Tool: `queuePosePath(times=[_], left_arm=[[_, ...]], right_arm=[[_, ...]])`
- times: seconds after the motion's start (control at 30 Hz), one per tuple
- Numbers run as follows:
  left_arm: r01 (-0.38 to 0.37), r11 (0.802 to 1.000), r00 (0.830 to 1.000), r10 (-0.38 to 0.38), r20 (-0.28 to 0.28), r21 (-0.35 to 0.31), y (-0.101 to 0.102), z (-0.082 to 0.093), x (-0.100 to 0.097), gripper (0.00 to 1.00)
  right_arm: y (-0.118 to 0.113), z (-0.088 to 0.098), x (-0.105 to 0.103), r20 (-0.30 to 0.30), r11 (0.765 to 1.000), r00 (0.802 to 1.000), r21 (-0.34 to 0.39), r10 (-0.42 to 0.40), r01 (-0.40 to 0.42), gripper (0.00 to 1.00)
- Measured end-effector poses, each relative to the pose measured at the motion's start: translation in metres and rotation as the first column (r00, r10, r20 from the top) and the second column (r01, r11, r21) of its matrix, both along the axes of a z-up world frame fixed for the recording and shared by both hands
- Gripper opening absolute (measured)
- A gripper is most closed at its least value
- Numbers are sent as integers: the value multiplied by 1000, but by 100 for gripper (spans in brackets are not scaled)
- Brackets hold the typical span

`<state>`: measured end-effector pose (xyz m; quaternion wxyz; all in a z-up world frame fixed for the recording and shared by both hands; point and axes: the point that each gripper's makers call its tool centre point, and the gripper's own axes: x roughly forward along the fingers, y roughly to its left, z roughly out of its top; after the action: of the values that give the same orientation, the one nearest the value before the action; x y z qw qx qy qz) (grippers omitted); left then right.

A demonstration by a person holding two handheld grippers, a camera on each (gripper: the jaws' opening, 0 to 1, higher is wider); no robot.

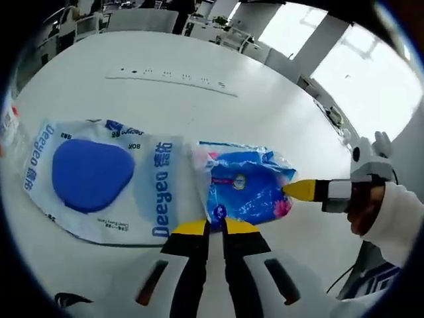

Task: Arrange the tabletop items into an orderly group along one side of the table until the central work area is clear of visible clutter.

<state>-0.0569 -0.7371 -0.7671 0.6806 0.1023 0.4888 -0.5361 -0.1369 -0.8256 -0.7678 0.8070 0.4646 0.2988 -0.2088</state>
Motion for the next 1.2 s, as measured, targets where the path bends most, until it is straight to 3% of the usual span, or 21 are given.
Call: queuePosePath(times=[0.2,0.37,0.5,0.53,0.73,0.87,1.0,1.07,1.2], left_arm=[[10,1000,999,-11,42,10,2,3,-2,7],[-13,1000,999,13,44,9,3,5,2,8],[9,1000,998,-10,68,12,6,7,1,10],[19,1000,997,-20,75,16,7,7,0,11],[26,1000,996,-28,90,17,16,11,-2,15],[16,1000,993,-14,116,-11,20,23,0,18],[33,999,988,-29,154,-24,27,34,2,28],[31,999,985,-29,171,-13,34,37,3,38],[-1,1000,989,4,144,-25,47,45,2,54]], right_arm=[[2,1,-1,10,999,999,6,-34,34,0],[4,2,0,21,998,998,8,-60,60,0],[3,3,0,15,999,999,-19,-40,40,1],[-3,5,0,20,996,999,-66,-50,51,3],[-4,17,3,53,992,998,-115,-41,47,21],[-1,25,1,73,989,996,-136,-53,63,28],[11,32,-4,96,992,995,-114,-38,49,30],[15,38,-9,104,990,994,-136,-25,39,32],[22,49,-19,118,982,993,-191,16,6,44]])
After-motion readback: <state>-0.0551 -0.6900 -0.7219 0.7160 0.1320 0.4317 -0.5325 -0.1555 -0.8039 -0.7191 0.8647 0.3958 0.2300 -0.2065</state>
